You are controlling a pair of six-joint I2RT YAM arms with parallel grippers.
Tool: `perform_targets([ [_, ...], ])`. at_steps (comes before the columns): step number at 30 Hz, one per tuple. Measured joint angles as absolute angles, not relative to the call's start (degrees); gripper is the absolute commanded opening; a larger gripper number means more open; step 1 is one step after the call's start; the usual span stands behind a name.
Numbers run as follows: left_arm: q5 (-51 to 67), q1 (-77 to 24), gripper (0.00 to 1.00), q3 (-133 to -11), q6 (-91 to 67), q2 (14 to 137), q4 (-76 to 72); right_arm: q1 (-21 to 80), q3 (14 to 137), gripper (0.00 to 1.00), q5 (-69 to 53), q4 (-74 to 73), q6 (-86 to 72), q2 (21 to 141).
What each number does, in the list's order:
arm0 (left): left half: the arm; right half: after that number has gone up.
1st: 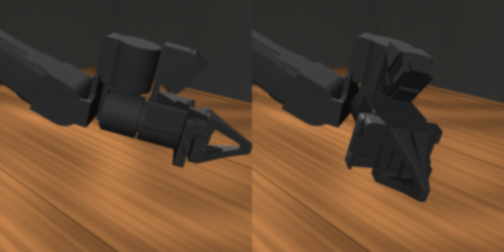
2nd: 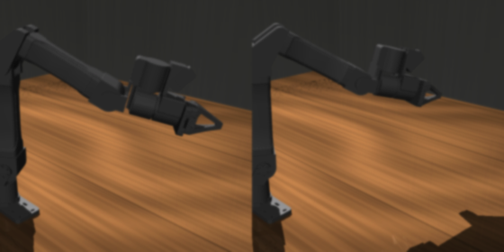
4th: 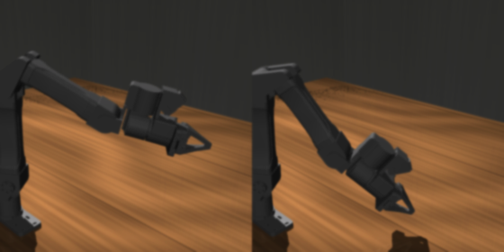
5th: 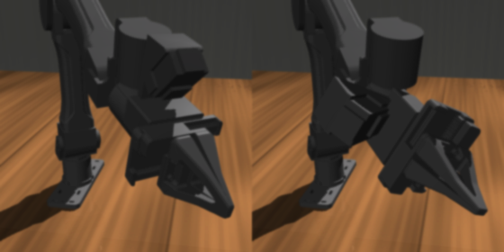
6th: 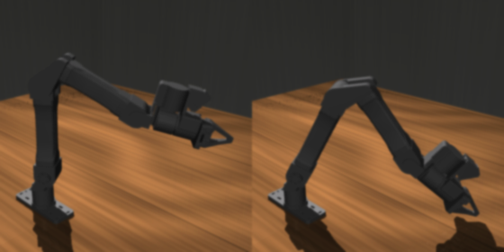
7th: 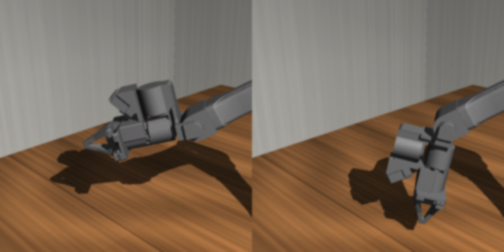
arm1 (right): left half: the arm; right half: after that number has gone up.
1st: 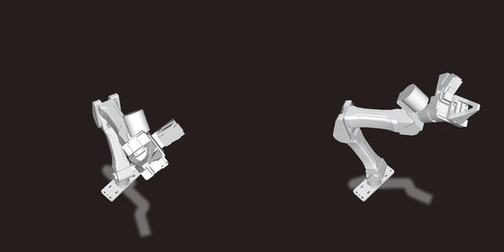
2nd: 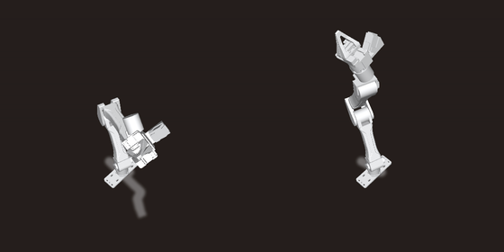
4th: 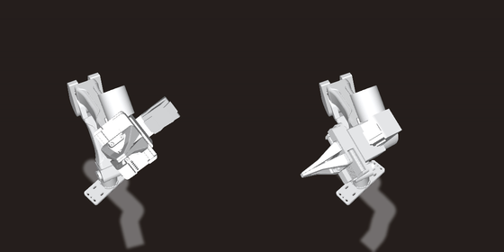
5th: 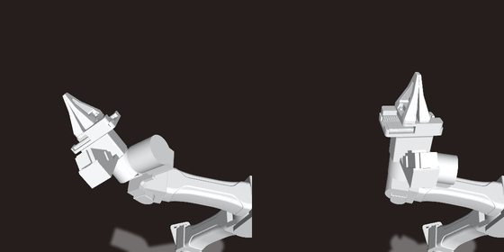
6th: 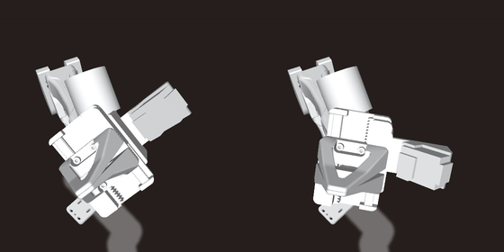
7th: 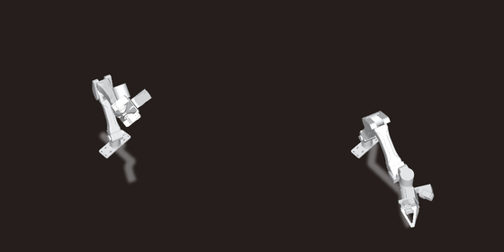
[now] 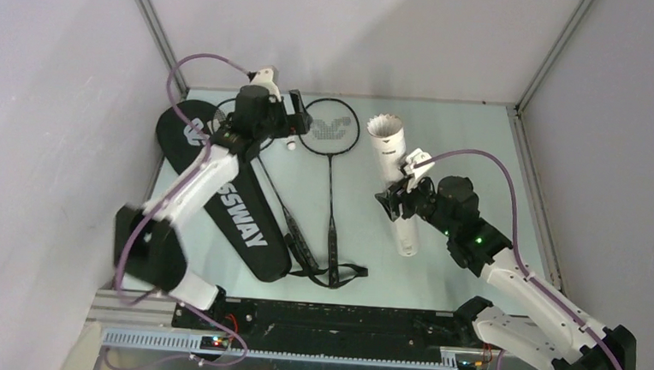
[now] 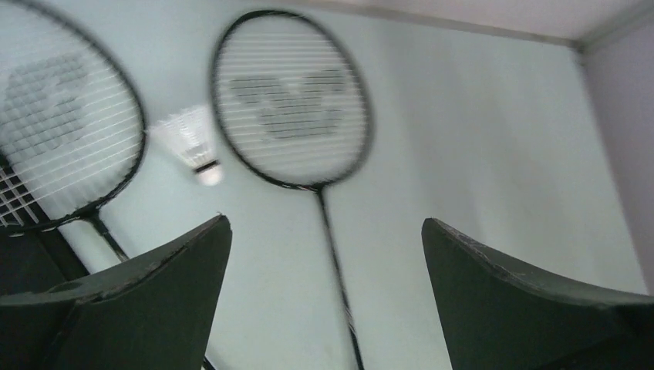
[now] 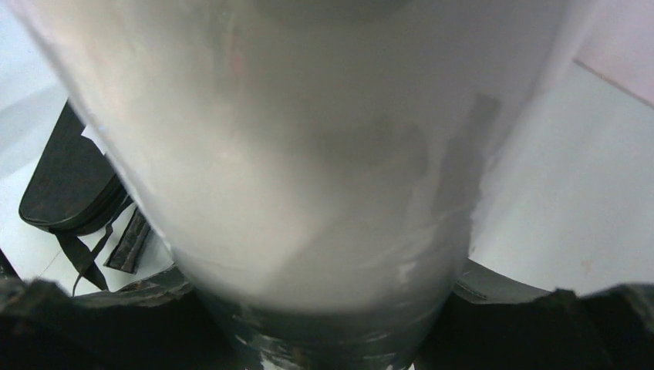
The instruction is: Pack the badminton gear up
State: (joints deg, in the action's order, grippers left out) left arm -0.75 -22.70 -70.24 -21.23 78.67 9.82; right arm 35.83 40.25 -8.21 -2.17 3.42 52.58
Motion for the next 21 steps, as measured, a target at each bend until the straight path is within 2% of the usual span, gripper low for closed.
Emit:
perform_targets([
  [3, -0.97, -17.93, 1.0, -74.96, -24.88, 89.82, 10.76, 35.81, 40.25, 0.38, -7.01, -3.01, 2.2, 52.12],
  [5, -1.21, -14.35, 1.0, -83.92, -27.42, 102.04, 12.99, 35.81, 40.25, 0.38, -6.46, -3.46, 1.67, 51.99],
  [10, -2.92, -11.38, 1.0, -100.36, -31.53, 119.37, 17.98, 35.81, 40.25, 0.38, -5.56, -4.6, 1.23, 51.92],
  [15, -6.24, -11.22, 1.0, -112.64, -34.61, 130.04, 24.6, 35.81, 40.25, 0.38, -5.32, -5.15, 1.02, 51.92],
  [19, -7.92, -11.22, 1.0, -115.35, -36.8, 133.69, 27.66, 35.81, 40.25, 0.38, -5.34, -5.26, 1.04, 51.96],
  [21, -8.45, -11.18, 0.94, -115.35, -37.69, 134.65, 28.95, 35.81, 40.25, 0.38, -5.34, -5.26, 1.04, 52.07],
])
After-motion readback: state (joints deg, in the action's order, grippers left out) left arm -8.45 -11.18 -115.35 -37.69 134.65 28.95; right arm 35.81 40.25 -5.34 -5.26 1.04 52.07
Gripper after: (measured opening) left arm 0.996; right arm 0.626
